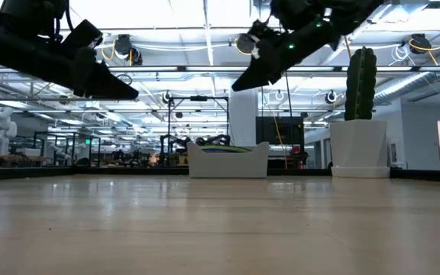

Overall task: Nest measuring cups in basket
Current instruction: Return to Home Position

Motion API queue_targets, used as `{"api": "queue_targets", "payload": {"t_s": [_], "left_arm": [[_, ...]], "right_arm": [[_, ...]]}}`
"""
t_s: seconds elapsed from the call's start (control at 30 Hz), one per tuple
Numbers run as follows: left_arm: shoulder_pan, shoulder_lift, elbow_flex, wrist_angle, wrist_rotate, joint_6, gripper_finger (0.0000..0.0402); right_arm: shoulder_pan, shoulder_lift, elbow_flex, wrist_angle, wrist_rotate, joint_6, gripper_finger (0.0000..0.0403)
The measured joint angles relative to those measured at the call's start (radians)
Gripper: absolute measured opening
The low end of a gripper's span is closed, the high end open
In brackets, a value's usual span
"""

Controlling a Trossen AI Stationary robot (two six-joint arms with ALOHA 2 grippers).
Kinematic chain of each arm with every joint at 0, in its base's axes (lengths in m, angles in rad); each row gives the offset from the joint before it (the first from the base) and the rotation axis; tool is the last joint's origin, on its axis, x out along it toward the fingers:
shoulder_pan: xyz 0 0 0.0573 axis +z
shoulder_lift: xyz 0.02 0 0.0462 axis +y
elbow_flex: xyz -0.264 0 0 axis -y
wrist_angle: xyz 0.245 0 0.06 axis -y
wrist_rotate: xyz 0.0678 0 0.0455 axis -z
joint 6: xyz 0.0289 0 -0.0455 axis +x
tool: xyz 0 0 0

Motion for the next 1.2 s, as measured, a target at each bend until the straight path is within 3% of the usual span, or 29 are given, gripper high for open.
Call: {"api": "queue_targets", "payload": {"t_s": [0.1, 0.17, 0.33, 0.53, 0.73, 0.83, 1.2], "left_arm": [[0.0, 0.0, 0.006, -0.002, -0.004, 0.012, 0.0106], [0.0, 0.0, 0.006, -0.003, -0.007, 0.028, 0.0106], [-0.005, 0.0, 0.006, -0.005, -0.007, -0.072, 0.0106], [-0.001, -0.031, 0.006, -0.048, -0.003, -0.051, 0.0102], [0.0, -0.121, 0.006, -0.109, 0.083, -0.057, 0.0037], [-0.001, -0.164, 0.006, -0.157, 0.131, -0.068, 0.0007], [-0.077, -0.211, 0.006, -0.245, 0.186, -0.088, 0.0003]], "right_arm": [[0.033, -0.053, -0.094, 0.072, -0.054, -0.001, 0.0021], [0.054, -0.092, -0.153, 0.124, -0.076, -0.014, 0.0006], [0.088, -0.205, -0.307, 0.238, -0.077, -0.009, 0.0018], [0.111, -0.339, -0.457, 0.285, -0.073, 0.033, 0.0006], [0.112, -0.427, -0.567, 0.283, -0.177, 0.064, 0.0003], [0.111, -0.456, -0.606, 0.283, -0.177, 0.08, 0.0003], [0.113, -0.586, -0.771, 0.385, -0.217, 0.127, 0.0004]]}}
